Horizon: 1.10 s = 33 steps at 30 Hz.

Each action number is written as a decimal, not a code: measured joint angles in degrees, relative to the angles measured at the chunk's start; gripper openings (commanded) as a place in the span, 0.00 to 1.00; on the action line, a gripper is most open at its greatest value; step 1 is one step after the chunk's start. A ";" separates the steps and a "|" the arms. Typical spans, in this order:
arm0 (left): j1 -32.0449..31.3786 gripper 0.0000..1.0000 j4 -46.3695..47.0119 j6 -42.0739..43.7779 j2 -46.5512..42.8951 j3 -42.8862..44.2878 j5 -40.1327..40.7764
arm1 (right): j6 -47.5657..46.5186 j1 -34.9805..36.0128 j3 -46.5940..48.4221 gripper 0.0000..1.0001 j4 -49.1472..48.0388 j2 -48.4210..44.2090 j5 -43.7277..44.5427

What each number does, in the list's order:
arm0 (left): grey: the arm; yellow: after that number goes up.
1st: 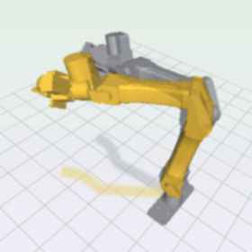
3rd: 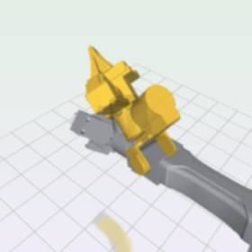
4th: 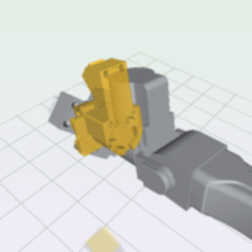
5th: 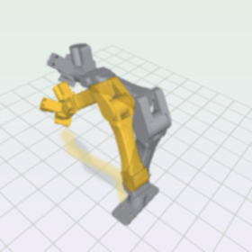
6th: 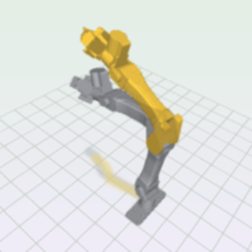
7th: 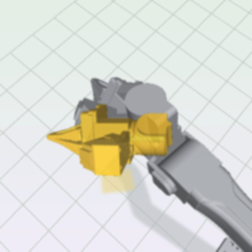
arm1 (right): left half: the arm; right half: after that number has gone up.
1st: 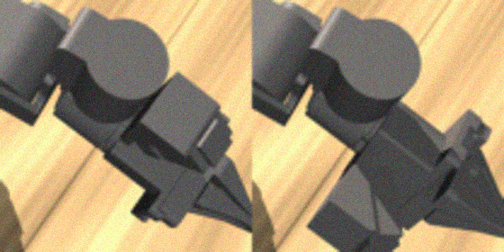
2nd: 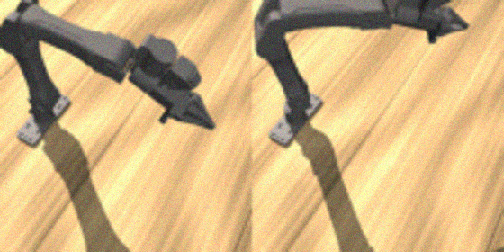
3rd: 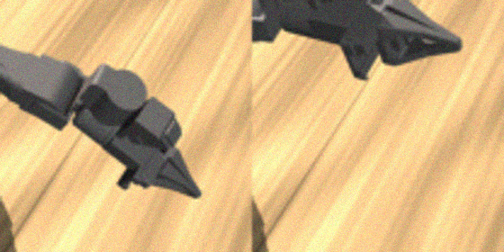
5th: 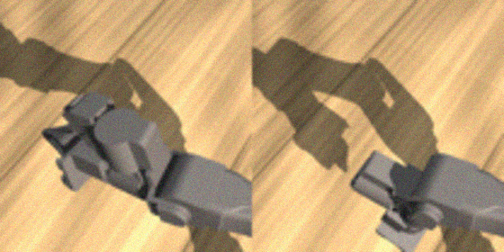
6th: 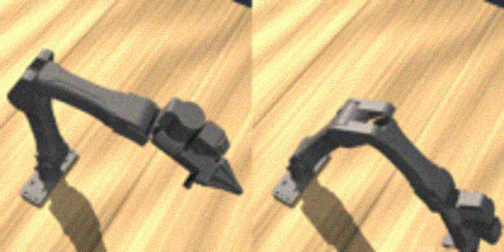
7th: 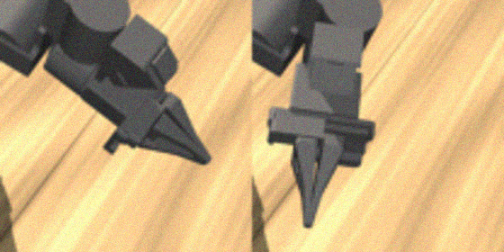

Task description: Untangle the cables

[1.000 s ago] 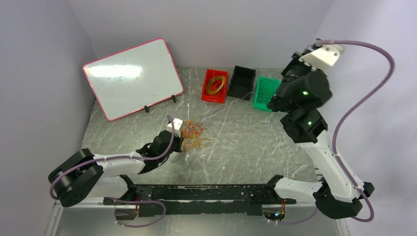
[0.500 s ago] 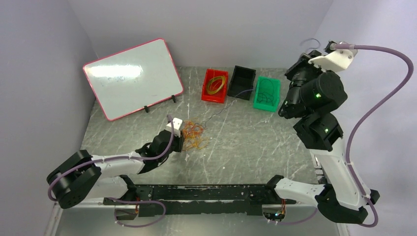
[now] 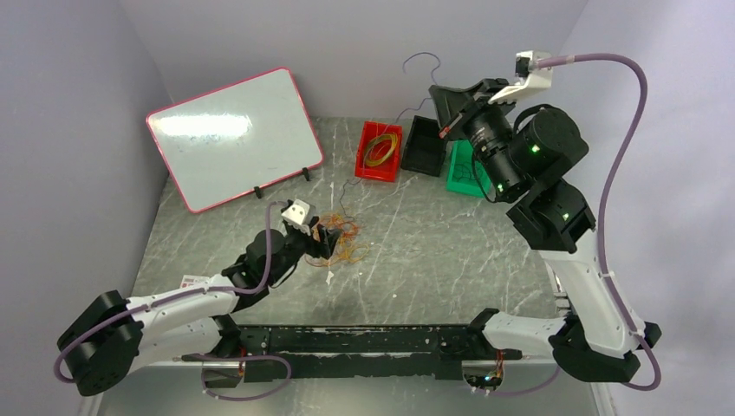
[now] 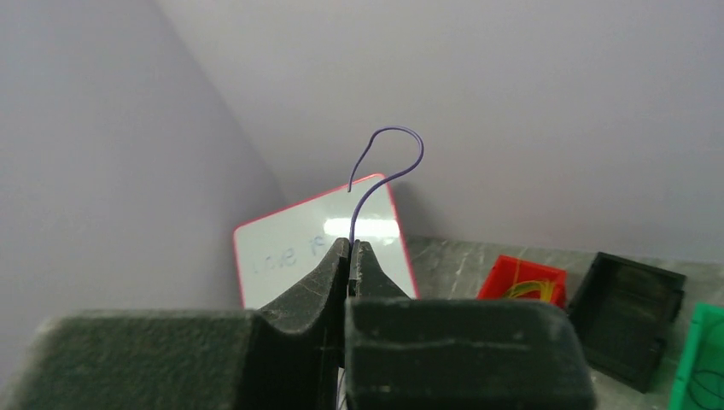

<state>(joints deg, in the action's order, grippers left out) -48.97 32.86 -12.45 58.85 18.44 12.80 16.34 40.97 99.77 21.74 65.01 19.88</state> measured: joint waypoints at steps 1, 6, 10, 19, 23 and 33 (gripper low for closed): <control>0.02 0.74 0.50 0.24 -0.44 0.00 -0.02 | 0.39 0.00 0.00 0.00 0.11 0.15 -1.44; 2.34 0.68 1.22 2.84 1.92 2.60 -1.40 | 1.92 0.00 0.50 0.00 0.55 -0.37 -6.27; 7.37 0.66 2.47 3.34 4.76 3.30 -5.55 | 2.78 0.00 0.87 0.00 0.50 -1.68 -8.15; 8.44 0.62 7.61 3.89 11.10 3.06 -14.49 | 3.21 0.00 2.21 0.00 0.94 -3.10 -8.98; 8.44 0.58 8.83 4.72 13.49 3.08 -16.37 | 3.21 0.00 2.56 0.00 1.38 -3.17 -8.98; 8.44 0.64 10.14 4.50 14.45 1.92 -19.50 | 3.21 0.00 2.67 0.00 3.13 -3.56 -6.03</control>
<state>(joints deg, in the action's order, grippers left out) -40.53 43.00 -7.94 73.30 20.36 -6.70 19.55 40.97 102.43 24.86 61.45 13.85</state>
